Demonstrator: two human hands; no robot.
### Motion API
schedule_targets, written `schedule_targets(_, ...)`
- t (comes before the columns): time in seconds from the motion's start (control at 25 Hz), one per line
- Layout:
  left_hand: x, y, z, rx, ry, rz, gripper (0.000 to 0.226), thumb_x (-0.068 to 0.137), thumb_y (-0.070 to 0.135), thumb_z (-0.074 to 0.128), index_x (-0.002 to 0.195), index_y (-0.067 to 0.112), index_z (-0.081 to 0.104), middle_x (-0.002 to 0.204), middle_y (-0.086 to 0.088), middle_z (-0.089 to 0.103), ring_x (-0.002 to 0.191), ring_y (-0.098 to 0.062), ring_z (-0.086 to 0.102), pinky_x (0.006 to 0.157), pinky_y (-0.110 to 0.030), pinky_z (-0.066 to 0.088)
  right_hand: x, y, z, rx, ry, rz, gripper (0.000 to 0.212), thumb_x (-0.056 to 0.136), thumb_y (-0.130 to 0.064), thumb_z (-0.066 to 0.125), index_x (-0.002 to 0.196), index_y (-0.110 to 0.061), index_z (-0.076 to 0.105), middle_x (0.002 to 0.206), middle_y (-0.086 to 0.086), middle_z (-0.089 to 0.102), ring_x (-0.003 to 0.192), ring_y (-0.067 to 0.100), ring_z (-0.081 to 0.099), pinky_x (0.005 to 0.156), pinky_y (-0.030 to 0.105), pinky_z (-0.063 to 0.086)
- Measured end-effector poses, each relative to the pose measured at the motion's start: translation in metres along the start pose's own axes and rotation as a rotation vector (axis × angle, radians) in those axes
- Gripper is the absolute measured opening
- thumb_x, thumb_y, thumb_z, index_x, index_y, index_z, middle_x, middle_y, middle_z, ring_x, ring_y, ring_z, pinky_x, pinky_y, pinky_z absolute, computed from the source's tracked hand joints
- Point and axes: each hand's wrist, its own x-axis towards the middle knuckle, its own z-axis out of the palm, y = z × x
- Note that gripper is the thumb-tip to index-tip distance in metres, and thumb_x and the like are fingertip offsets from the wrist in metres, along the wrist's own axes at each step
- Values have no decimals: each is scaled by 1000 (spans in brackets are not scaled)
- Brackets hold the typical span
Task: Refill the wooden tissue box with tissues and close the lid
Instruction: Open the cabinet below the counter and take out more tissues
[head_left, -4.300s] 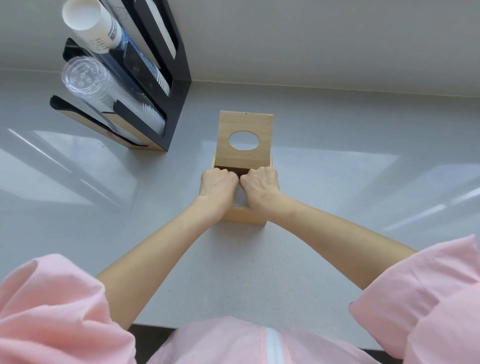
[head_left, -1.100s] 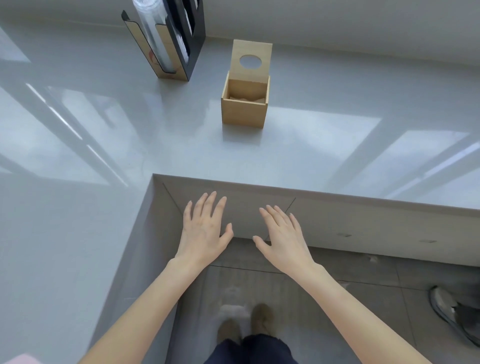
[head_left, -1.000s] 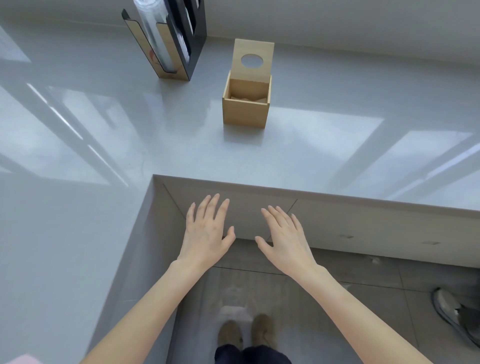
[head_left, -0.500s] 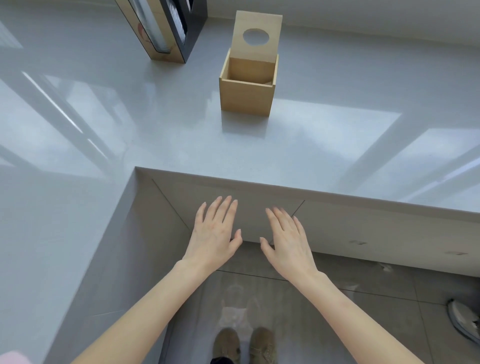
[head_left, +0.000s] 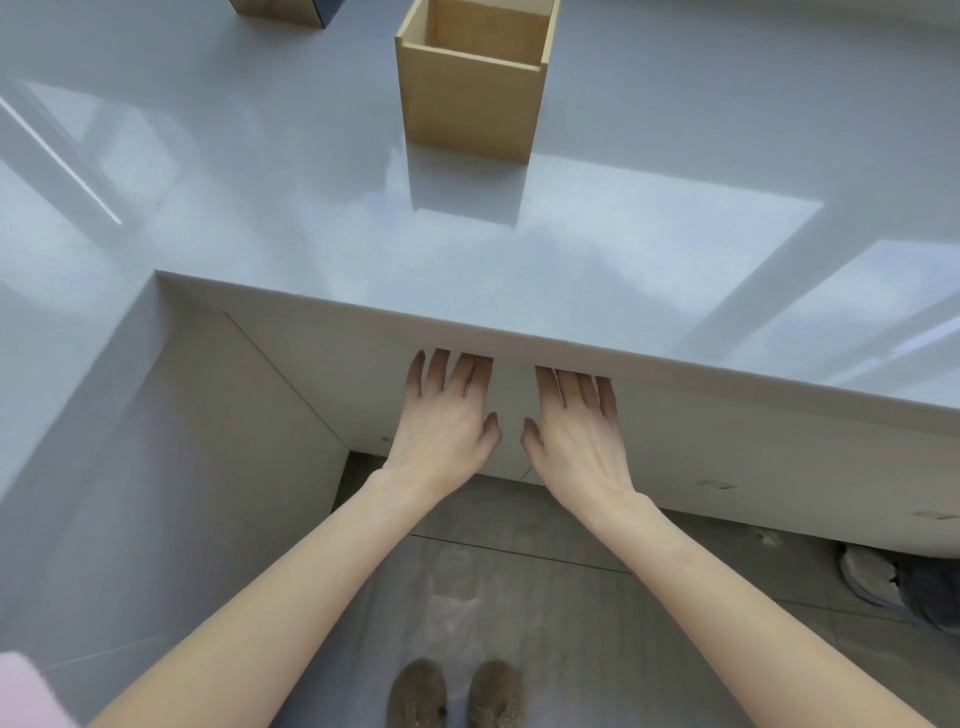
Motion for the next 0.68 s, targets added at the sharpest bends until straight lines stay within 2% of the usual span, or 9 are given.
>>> schedule_targets(0.2,12,1,11,8,-1,-55,60,84,23,47,137,1,31,142,-17,39,133,-34,29,113,-46,15,4,3,11,-31,46,26,65,62,0,69,124,6,52,121,22,62,117,36,56,102,51,40)
schedule_targets(0.32,5,10,11,-23,30,-81,62,78,19,53,134,-2,35,138,-20,43,131,-36,34,108,-50,27,-3,0,14,-44,117,-8,70,52,3,70,120,7,55,117,22,64,111,36,60,98,52,45)
schedule_targets(0.48,-9,10,5,-60,113,-77,61,72,12,59,129,-1,44,130,-19,52,128,-37,42,98,-52,40,-17,-1,12,-6,177,-36,68,53,7,58,121,6,55,117,20,63,109,35,60,99,49,45)
schedule_targets(0.68,-32,13,-6,-90,124,-131,46,78,16,55,123,8,52,125,-12,57,123,-30,47,93,-51,43,-38,-5,4,127,208,-72,52,54,16,62,105,4,63,97,18,66,86,37,63,74,42,56)
